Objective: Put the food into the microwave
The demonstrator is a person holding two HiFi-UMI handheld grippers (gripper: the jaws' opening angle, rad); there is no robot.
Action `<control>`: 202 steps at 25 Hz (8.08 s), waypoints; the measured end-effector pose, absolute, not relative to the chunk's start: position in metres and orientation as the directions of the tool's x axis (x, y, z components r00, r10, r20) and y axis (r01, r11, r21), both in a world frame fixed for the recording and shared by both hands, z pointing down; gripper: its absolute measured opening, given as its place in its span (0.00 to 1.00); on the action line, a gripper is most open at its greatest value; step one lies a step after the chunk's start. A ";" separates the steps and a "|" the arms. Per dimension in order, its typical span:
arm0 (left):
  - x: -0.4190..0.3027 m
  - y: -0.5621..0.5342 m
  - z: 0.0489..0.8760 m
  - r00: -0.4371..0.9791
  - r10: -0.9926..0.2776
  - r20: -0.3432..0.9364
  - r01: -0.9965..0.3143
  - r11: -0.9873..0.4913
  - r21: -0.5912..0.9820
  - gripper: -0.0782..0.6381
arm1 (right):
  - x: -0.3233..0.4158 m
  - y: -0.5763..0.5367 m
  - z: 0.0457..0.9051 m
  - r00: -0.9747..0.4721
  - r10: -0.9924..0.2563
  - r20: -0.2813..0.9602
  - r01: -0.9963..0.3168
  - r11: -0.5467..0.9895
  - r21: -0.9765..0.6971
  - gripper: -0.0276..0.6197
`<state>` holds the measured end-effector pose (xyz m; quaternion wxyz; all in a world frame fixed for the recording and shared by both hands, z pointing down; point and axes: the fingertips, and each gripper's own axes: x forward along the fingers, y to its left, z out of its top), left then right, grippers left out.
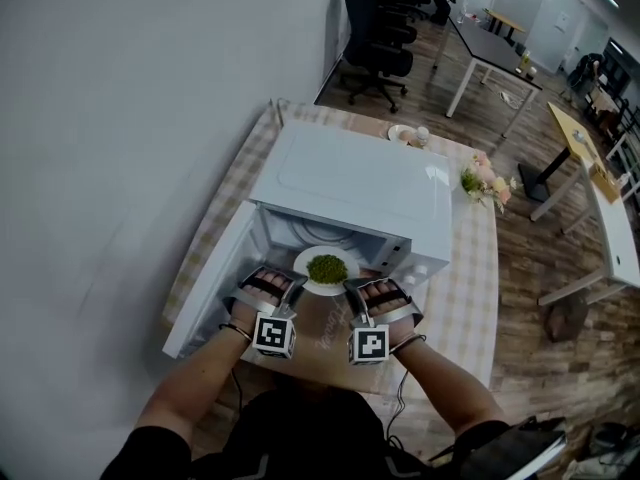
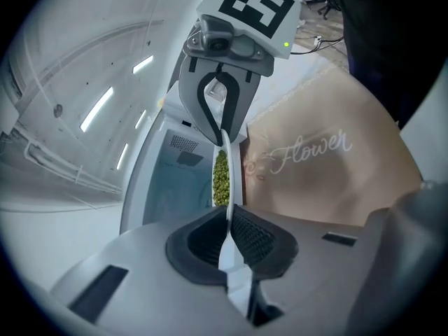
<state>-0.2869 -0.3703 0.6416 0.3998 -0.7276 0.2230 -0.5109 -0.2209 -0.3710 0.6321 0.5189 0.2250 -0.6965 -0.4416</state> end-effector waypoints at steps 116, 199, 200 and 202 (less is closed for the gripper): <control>-0.252 -0.477 0.700 0.322 -0.661 0.678 0.069 -0.698 -0.713 0.16 | -0.170 -0.353 0.675 -0.145 -0.771 0.620 -0.290 0.633 0.718 0.19; -0.341 -0.207 0.412 0.254 -0.961 0.110 -0.949 -0.270 -0.165 0.12 | -0.202 -0.256 0.419 -0.724 -0.678 0.130 -0.688 0.722 -0.073 0.06; -0.341 -0.204 0.411 0.252 -0.962 0.104 -0.950 -0.266 -0.161 0.12 | -0.202 -0.254 0.418 -0.726 -0.676 0.125 -0.687 0.723 -0.077 0.06; -0.340 -0.202 0.411 0.247 -0.964 0.096 -0.954 -0.259 -0.147 0.12 | -0.202 -0.252 0.418 -0.730 -0.673 0.120 -0.683 0.725 -0.084 0.06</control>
